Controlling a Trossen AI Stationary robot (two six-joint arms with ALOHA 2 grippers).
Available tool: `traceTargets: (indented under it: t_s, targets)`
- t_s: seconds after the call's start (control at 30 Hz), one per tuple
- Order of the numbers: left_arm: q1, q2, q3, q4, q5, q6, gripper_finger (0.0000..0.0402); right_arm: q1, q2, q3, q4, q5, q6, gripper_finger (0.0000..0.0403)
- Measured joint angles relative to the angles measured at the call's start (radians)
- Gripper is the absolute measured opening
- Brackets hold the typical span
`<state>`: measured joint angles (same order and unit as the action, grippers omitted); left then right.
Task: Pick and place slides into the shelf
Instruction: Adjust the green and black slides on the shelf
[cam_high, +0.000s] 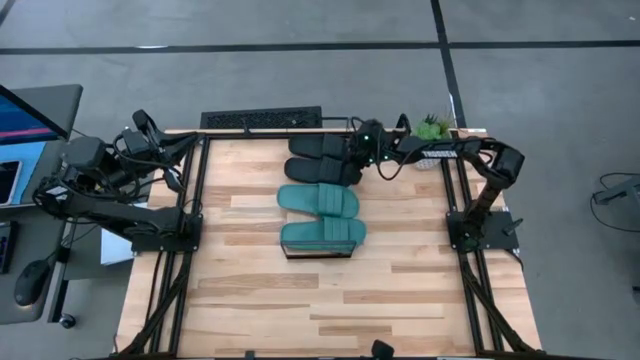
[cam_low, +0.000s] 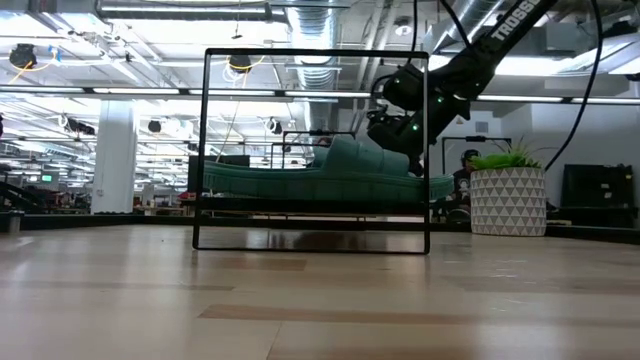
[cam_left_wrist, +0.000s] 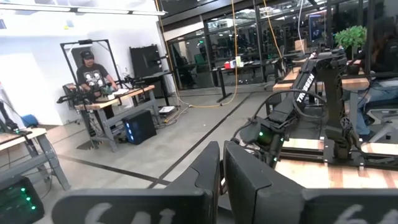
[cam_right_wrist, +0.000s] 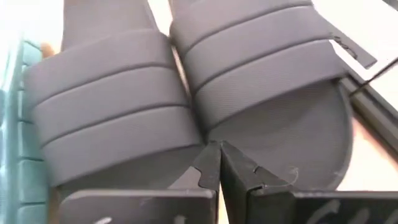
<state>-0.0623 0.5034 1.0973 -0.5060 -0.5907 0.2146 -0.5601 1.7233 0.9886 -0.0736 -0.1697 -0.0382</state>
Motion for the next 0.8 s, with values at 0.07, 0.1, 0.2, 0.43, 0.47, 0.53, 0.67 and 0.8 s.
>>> traceTargets:
  t_s: [0.07, 0.1, 0.2, 0.43, 0.47, 0.53, 0.67, 0.8]
  targets:
    - [0.000, 0.000, 0.000, 0.000, 0.000, 0.000, 0.0011, -0.008, -0.001, 0.000, 0.004, 0.003, -0.012, 0.0000]
    - [0.000, 0.000, 0.000, 0.000, 0.000, 0.000, 0.0011, -0.011, -0.001, 0.000, 0.004, 0.003, -0.015, 0.0000]
    - [0.000, 0.000, 0.000, 0.000, 0.000, 0.000, 0.0011, -0.014, -0.001, 0.000, 0.003, 0.003, -0.015, 0.0000]
    - [0.000, 0.000, 0.000, 0.000, 0.000, 0.000, 0.0011, 0.015, -0.022, 0.001, -0.062, 0.049, -0.030, 0.0000]
    - [0.000, 0.000, 0.000, 0.000, 0.000, 0.000, 0.0011, 0.021, -0.035, 0.001, -0.073, 0.076, -0.040, 0.0000]
    - [0.000, 0.000, 0.000, -0.001, 0.000, 0.000, 0.0011, 0.032, -0.071, 0.001, -0.104, 0.120, -0.050, 0.0000]
    - [0.000, 0.000, 0.000, -0.002, 0.000, 0.000, 0.0011, 0.037, -0.170, 0.001, -0.145, 0.145, -0.048, 0.0000]
    - [0.000, 0.000, 0.000, -0.008, 0.000, -0.004, 0.0011, 0.080, -0.258, 0.002, -0.253, 0.148, 0.003, 0.0000]
